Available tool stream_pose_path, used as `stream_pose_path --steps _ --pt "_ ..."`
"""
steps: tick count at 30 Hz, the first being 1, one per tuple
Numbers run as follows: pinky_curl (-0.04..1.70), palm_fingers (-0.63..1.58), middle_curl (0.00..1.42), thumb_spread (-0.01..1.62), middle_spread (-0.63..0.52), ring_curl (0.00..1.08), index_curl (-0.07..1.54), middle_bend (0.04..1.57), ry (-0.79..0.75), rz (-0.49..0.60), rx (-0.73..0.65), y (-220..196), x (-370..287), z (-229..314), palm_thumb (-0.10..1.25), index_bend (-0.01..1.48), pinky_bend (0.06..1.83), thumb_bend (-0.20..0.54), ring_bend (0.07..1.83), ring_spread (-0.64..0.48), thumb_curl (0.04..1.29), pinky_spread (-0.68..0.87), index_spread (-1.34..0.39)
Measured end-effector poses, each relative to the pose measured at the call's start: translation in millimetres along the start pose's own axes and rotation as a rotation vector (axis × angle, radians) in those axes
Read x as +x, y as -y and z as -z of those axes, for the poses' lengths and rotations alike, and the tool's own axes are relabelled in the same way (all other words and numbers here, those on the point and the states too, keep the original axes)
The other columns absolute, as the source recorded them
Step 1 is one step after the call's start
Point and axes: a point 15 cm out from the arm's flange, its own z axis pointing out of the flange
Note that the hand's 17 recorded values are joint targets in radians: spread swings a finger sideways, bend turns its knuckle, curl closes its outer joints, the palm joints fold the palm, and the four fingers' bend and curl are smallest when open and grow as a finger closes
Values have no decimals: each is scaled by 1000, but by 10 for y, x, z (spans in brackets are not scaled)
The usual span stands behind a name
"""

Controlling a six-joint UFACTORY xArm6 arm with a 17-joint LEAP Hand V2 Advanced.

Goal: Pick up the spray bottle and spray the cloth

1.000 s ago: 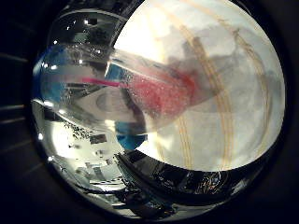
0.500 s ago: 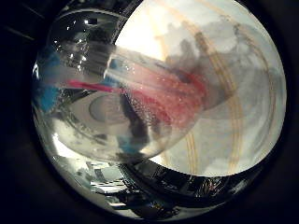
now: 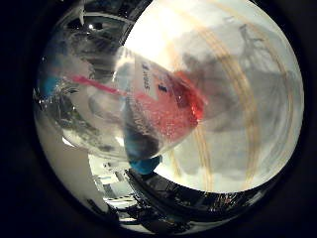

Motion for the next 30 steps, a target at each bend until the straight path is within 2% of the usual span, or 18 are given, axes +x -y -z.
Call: stream_pose_path --steps 2,6,11,20,30 --pt "711 1160 781 921 -165 657 765 1125 -4 19 0 38 -5 -1 1010 827 1107 9 1218 -238 428 -279 -377" --pt "859 1108 825 877 -147 730 874 1264 -13 32 15 88 9 -5 1083 1017 1195 -12 1300 -246 498 -246 -331" --pt "1031 1079 815 861 -126 796 905 1333 -7 42 29 138 -28 -55 1112 1119 1211 -13 1332 -245 574 -210 -275" --pt "1289 1079 778 933 -106 862 891 1388 -25 67 16 138 -15 -91 1138 1155 1135 -9 1341 -243 652 -174 -240" --pt "1464 1090 751 944 -100 892 875 1408 -27 93 14 175 -104 -63 1140 1159 1056 -10 1329 -241 715 -165 -231"
